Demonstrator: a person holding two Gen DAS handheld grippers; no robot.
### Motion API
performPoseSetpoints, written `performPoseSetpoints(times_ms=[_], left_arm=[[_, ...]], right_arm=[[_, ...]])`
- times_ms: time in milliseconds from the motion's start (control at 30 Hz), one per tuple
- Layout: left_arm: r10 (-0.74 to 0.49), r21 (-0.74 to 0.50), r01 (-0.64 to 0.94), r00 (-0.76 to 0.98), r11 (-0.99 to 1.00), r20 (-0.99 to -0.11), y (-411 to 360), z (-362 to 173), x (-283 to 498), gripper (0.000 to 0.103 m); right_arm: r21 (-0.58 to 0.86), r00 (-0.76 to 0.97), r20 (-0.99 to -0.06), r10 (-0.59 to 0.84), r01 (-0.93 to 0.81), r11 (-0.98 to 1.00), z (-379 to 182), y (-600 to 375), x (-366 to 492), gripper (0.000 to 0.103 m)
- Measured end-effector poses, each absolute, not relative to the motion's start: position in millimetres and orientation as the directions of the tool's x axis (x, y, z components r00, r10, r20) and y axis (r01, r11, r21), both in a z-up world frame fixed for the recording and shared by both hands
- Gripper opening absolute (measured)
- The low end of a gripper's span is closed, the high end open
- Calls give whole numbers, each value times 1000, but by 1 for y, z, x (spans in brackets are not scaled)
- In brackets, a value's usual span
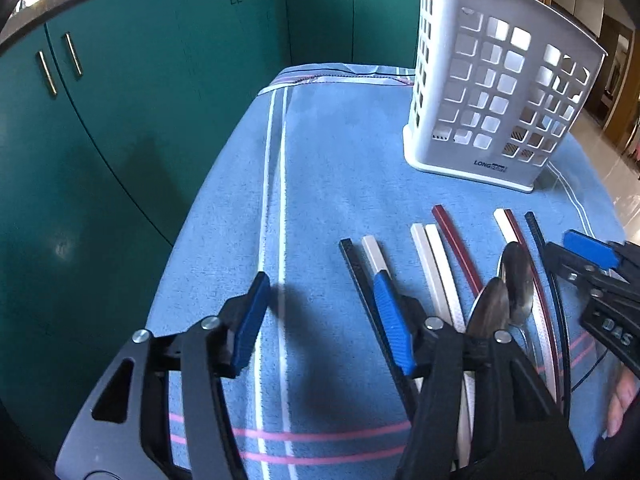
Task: Organize utensils
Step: 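Lower the left gripper and grasp a black chopstick while the right gripper grasps another black chopstick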
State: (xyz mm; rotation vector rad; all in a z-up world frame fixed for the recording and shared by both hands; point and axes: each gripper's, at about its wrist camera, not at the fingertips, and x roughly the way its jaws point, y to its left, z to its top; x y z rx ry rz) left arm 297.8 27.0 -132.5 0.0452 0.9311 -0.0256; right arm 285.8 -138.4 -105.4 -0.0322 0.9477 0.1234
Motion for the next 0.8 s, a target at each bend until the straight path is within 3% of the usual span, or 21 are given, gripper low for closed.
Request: performPoseSetpoints(times_ms=[567, 800], left_arm=[[98, 117, -3, 569, 993, -816, 15, -138, 319, 61], [128, 168, 5, 630, 986, -766, 7, -140, 310, 64]], right_arm=[[5, 579, -813, 57, -91, 996, -110, -151, 299, 42], [0, 621, -780, 72, -114, 993, -126, -144, 304, 42]])
